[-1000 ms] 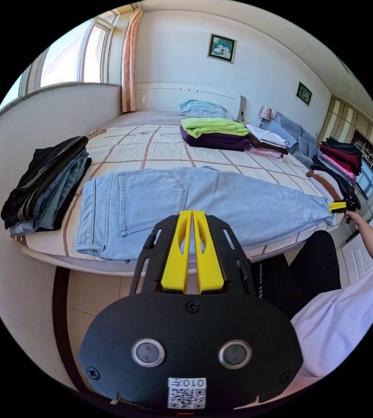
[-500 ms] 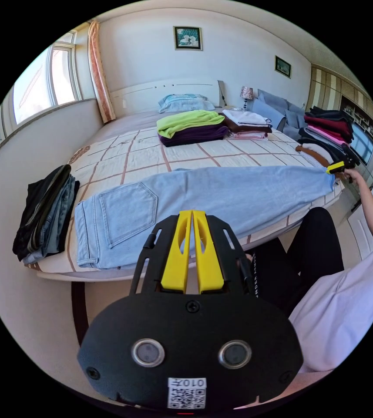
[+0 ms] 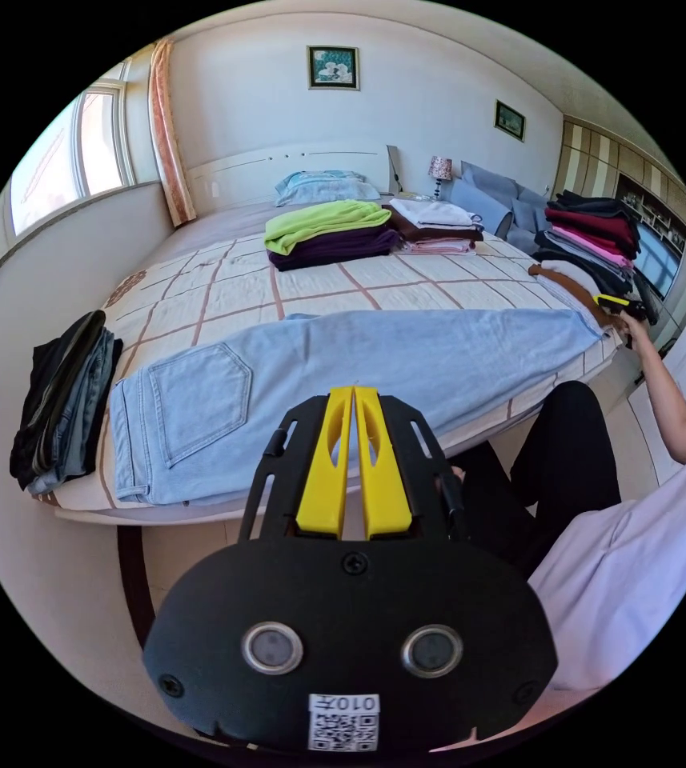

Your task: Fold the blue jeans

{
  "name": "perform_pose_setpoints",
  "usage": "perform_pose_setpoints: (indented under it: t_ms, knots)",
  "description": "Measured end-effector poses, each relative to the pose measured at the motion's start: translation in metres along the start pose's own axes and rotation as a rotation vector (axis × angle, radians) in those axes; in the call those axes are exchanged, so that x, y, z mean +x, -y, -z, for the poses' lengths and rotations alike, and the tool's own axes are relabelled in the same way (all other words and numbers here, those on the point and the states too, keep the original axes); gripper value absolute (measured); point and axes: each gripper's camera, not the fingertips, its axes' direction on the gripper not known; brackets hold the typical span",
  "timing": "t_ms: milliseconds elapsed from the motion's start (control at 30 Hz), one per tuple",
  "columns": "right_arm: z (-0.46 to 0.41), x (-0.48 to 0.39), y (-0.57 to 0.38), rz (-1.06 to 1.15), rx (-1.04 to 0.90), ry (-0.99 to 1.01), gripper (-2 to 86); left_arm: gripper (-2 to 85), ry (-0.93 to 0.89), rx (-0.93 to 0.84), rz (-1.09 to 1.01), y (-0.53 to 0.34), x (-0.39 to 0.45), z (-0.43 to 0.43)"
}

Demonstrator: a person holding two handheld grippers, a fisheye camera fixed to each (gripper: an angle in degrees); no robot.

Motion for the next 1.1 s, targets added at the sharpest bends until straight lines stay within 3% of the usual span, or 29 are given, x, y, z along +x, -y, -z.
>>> perform_pose_setpoints:
  t_ms: [67,200,300,433,533,800,933,1100]
  knots:
    - [0.005,0.0,-0.026,-0.018,0.055,0.177,3.4,-0.2,-0.03,-0.02,-0.011,0.003,0.006,-0.018]
    - [-0.044,0.002,-0.048,-0.087,-0.131,0.314,4.1,-0.1,-0.099,-0.031,-0.059,0.015,0.027,-0.052]
    - [-0.057,0.035,-0.07,-0.303,-0.081,0.414,4.9,-0.1,-0.105,-0.025,-0.123,0.022,0.041,-0.061]
    - [-0.019,0.081,-0.125,-0.712,0.181,0.374,10.7,-0.2,-0.109,-0.004,-0.124,0.009,0.035,-0.06]
    - [-0.032,0.075,-0.163,-0.859,0.178,0.406,11.5,-0.2,-0.165,0.004,-0.062,-0.008,0.016,-0.069]
    - [-0.057,0.028,-0.161,-0.95,0.144,0.387,12.9,-0.2,-0.203,0.043,-0.032,-0.024,-0.019,-0.077]
    - [-0.062,0.007,-0.148,-1.046,0.086,0.24,11.3,-0.1,-0.221,0.053,0.005,-0.043,-0.048,-0.085]
    - [-0.066,-0.024,-0.123,-0.952,-0.016,0.112,6.1,-0.1,-0.256,0.064,0.072,-0.071,-0.086,-0.097]
